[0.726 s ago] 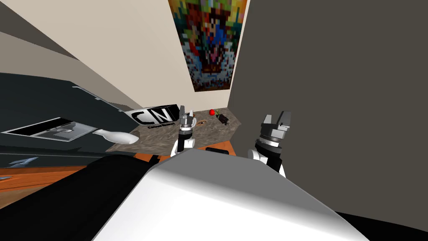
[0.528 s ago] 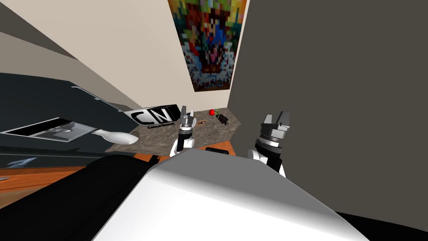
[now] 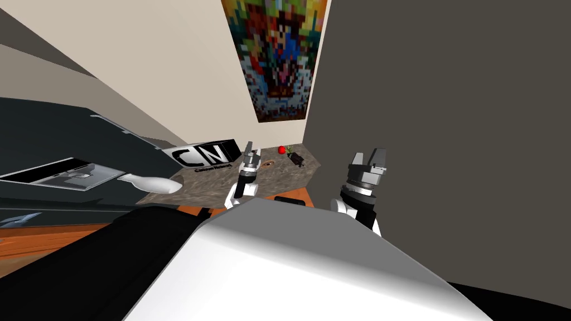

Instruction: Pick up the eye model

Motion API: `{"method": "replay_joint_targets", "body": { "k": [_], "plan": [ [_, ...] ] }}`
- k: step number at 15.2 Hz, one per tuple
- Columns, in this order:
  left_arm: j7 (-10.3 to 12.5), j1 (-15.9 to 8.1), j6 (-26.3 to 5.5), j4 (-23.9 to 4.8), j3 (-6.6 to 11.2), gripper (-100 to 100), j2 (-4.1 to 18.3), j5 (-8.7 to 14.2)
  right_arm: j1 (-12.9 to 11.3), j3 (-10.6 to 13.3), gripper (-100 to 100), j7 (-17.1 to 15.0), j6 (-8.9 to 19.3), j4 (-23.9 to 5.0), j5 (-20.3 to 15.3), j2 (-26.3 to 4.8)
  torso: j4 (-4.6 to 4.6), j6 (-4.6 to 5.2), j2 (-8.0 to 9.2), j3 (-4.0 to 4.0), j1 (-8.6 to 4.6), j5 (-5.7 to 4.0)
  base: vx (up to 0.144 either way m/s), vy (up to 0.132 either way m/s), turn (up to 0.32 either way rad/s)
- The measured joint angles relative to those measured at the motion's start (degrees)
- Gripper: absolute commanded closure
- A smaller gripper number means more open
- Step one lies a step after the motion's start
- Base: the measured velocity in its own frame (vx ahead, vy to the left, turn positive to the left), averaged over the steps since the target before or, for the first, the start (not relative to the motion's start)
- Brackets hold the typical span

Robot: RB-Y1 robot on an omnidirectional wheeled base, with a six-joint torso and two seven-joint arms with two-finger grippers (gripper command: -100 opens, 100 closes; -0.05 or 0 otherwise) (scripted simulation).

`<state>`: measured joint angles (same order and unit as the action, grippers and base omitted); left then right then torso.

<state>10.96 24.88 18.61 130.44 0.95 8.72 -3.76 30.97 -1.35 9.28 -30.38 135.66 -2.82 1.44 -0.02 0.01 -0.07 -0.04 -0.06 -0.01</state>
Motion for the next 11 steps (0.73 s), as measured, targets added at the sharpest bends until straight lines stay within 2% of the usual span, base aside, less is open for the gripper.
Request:
{"method": "replay_joint_targets", "body": {
  "k": [11],
  "plan": [
    [4.94,-2.49,-11.34,-0.99,0.07,-100,3.97,2.75,0.0,0.0,0,0.0,0.0,0.0,0.0,0.0,0.0,-0.01,0.01,0.0,0.0,0.0,0.014,-0.017,-0.012]
  ]
}}
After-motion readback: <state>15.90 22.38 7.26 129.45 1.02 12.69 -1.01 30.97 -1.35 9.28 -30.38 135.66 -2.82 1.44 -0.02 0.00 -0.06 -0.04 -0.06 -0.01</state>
